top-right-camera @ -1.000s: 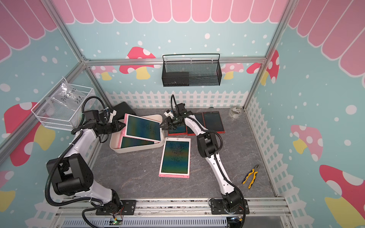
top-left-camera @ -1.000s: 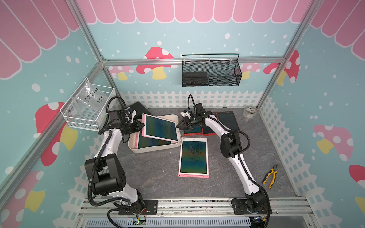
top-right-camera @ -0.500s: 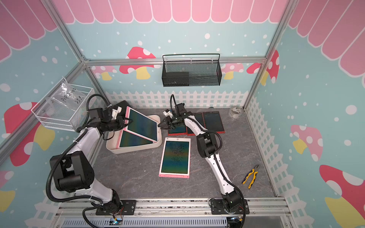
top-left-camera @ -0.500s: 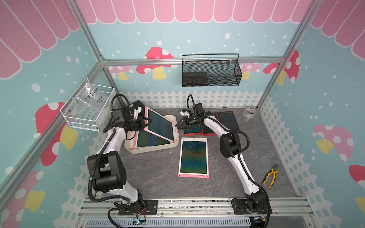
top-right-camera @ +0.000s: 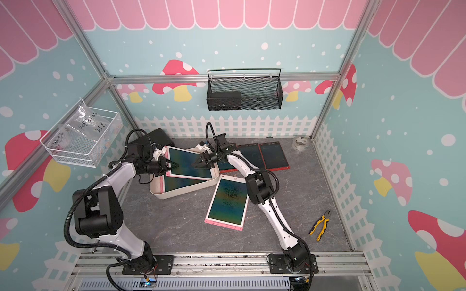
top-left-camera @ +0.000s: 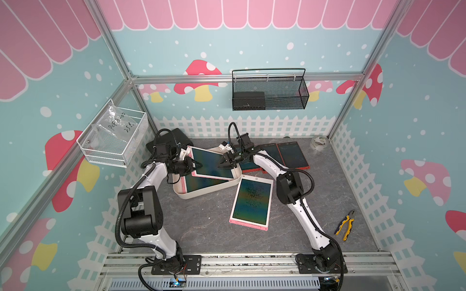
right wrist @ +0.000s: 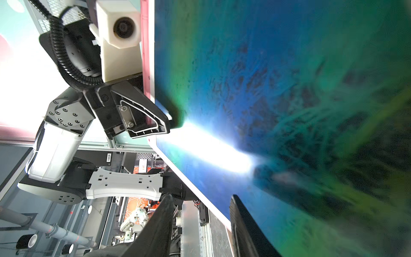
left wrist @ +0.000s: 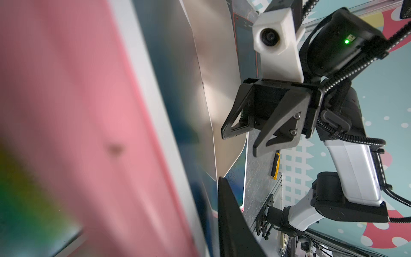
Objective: Take out the writing tablet from the storage box
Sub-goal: Pick up the writing tablet from the storage box.
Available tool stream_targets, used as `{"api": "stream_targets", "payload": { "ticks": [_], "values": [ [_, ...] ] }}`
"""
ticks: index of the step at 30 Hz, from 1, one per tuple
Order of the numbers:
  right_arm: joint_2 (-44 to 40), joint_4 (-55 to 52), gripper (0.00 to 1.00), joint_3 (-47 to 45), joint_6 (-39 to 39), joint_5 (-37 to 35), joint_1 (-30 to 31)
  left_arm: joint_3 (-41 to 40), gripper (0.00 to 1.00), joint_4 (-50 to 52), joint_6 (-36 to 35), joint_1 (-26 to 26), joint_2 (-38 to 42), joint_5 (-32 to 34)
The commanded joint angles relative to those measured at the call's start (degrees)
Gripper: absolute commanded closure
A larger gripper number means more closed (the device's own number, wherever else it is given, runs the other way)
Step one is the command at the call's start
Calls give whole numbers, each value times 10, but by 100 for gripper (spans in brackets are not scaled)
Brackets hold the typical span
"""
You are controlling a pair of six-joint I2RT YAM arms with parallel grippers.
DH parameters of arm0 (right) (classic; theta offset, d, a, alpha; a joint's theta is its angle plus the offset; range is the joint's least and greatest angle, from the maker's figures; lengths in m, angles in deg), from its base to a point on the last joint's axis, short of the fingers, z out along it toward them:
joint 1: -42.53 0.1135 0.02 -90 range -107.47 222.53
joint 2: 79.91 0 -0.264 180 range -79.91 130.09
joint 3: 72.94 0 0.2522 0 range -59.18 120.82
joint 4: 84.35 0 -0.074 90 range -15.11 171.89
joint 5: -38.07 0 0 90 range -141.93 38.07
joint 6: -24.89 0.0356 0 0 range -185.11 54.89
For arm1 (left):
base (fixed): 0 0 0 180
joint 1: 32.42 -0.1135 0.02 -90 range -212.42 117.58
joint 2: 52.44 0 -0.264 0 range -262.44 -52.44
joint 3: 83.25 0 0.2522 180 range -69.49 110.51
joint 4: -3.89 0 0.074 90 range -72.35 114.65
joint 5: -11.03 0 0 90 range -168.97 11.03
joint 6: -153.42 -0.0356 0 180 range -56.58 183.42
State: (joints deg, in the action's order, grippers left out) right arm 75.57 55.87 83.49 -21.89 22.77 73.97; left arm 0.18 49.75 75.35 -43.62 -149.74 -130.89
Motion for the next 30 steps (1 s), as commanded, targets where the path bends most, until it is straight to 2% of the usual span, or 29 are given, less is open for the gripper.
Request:
{"api": "stream_targets", "payload": {
  "ticks": [1,5,10,19,30],
  "values": [
    [-1,19,56,-1,1,12,-6,18,88,34,-32,-14,3,9],
    [-10,33,57,-2,-3,11,-17,21,93,57,-47,-33,10,14],
    [-42,53,57,-17,-16,-10,-31,29,94,76,-58,-49,33,17],
    [-167,65,57,-175,-50,-185,-100,63,94,116,-65,-59,69,23],
    [-169,45,57,-224,-46,-201,-111,70,93,127,-37,-53,139,11]
  ]
}}
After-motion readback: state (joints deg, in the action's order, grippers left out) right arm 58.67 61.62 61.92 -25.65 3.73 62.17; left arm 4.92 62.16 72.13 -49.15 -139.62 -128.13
